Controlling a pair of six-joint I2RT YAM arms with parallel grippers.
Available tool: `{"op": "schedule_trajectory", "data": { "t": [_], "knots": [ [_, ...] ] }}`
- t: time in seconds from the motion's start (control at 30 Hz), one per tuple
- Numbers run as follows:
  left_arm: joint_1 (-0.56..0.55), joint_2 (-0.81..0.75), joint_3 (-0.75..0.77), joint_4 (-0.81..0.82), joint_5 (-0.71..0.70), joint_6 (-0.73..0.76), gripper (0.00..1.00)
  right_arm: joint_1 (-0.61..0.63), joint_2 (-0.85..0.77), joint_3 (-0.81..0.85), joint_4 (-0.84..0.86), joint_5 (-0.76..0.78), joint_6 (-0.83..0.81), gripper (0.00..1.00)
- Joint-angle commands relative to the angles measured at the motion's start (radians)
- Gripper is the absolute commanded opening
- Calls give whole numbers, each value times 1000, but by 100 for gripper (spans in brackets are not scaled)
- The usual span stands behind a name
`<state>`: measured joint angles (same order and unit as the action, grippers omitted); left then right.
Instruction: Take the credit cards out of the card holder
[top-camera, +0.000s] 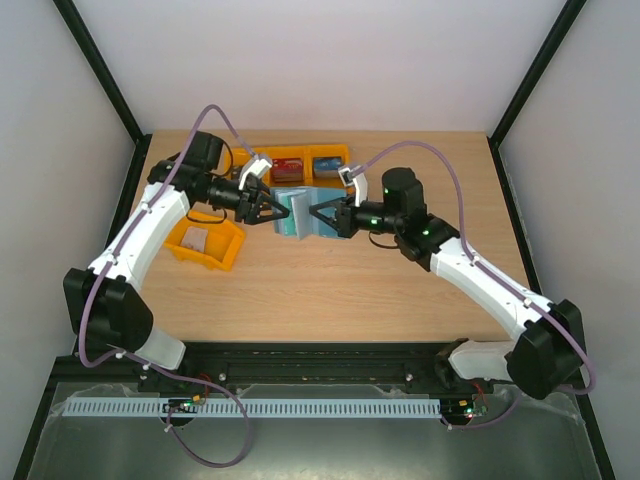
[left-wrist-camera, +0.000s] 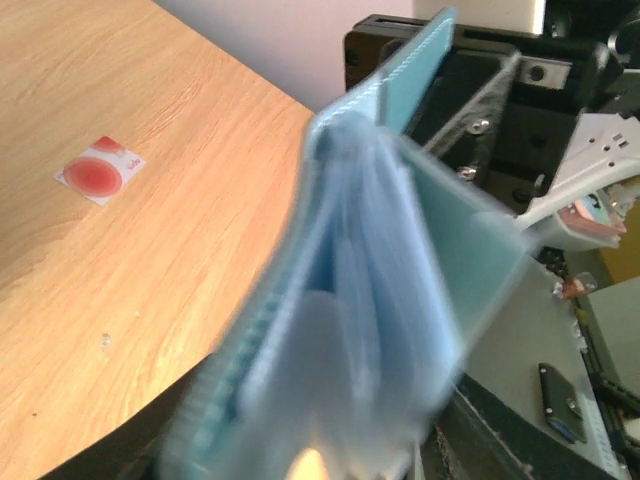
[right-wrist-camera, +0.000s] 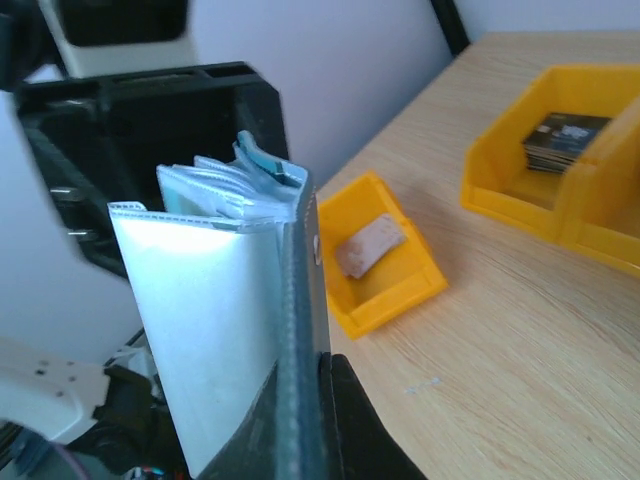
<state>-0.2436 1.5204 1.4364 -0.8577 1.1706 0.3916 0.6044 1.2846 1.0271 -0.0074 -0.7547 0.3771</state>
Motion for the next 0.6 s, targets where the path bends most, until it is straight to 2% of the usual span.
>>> {"op": "schedule_trajectory", "data": {
  "t": [0.0,0.07,0.27,0.33,0.4,0.57],
  "knots": [
    [0,-29,-7,-8,42,17,46,3,-58,-21,161,-158,14,2],
    [0,-32,-7,-17,48,28,41,4,-63,-22,177,-184,14,2],
    [-21,-28,-11,-24,82,36,38,5,-46,-29,248,-253,50,2],
    [-43,-22,-1,-44,81,62,28,4,-33,-31,263,-266,47,2],
    [-50,-18,3,-59,87,76,5,0,-30,-36,254,-273,23,2],
    [-33,-30,5,-80,103,98,2,-60,-44,-98,318,-286,78,2]
  ]
}}
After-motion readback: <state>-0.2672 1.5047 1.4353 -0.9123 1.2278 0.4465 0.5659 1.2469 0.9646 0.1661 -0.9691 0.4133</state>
